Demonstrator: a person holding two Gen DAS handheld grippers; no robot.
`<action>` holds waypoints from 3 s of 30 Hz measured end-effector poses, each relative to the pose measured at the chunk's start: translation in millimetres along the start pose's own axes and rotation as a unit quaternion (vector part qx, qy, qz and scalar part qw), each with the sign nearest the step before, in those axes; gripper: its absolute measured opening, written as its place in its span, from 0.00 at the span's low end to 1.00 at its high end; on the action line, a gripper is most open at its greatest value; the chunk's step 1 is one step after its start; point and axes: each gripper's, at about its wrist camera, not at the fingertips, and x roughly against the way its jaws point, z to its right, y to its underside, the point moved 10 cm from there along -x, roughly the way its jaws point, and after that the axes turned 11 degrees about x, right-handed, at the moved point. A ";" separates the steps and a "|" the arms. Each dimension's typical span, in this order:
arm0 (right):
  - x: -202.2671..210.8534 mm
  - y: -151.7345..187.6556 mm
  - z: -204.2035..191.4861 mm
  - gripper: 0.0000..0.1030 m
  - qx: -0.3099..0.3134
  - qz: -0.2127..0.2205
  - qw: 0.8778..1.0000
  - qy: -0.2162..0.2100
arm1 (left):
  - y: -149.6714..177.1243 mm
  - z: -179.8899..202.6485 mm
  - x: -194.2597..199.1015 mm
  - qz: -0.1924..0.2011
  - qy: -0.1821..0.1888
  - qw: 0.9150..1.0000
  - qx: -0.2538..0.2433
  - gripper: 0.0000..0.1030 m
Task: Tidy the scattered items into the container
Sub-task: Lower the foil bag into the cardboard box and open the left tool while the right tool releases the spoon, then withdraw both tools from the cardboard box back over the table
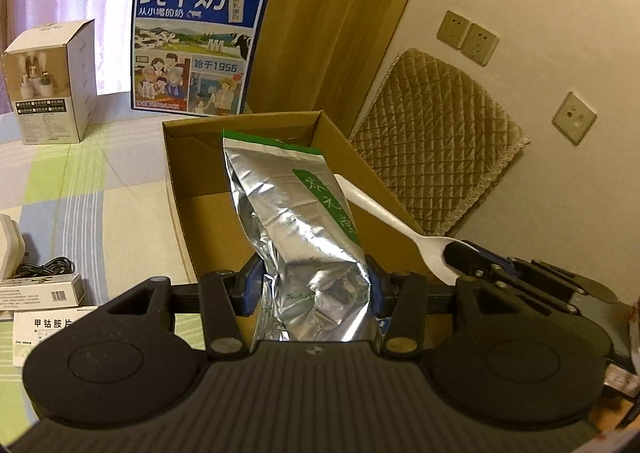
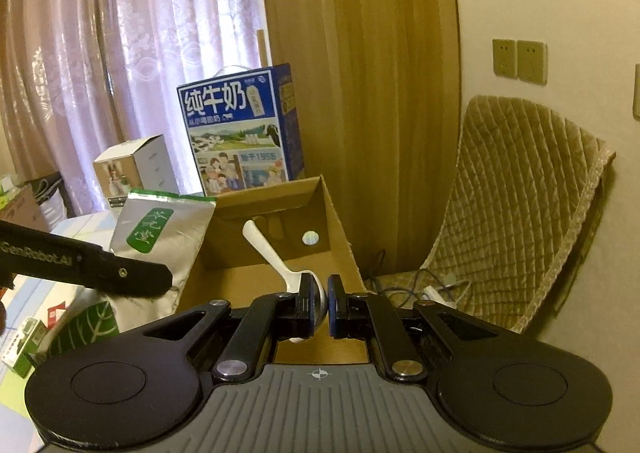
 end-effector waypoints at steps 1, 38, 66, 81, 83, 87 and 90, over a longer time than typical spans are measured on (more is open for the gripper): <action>-1.0 0.8 0.2 0.03 0.000 -0.001 1.000 0.000 | -0.3 -2.4 -3.6 0.000 -0.004 1.000 0.003 0.47; 4.5 14.0 -22.4 0.55 -0.015 -0.018 1.000 -0.008 | 22.9 -74.7 47.7 0.023 -0.039 0.999 0.018 0.58; 64.7 15.7 -111.0 0.95 0.019 -0.018 0.998 -0.055 | 66.9 -155.3 152.3 0.066 -0.157 0.985 -0.003 0.99; 83.5 27.7 -192.1 0.98 0.056 -0.025 0.991 -0.117 | 112.2 -255.3 226.6 0.081 -0.251 0.963 0.051 0.99; 82.9 31.1 -206.1 0.98 0.066 -0.028 0.989 -0.129 | 117.6 -265.3 234.4 0.080 -0.253 0.962 0.062 0.99; 81.9 38.3 -231.1 0.98 0.091 -0.035 0.984 -0.148 | 127.1 -281.9 245.9 0.076 -0.263 0.959 0.071 0.99; 78.0 44.4 -245.2 0.98 0.114 -0.042 0.980 -0.157 | 132.6 -288.8 251.4 0.074 -0.262 0.959 0.077 0.99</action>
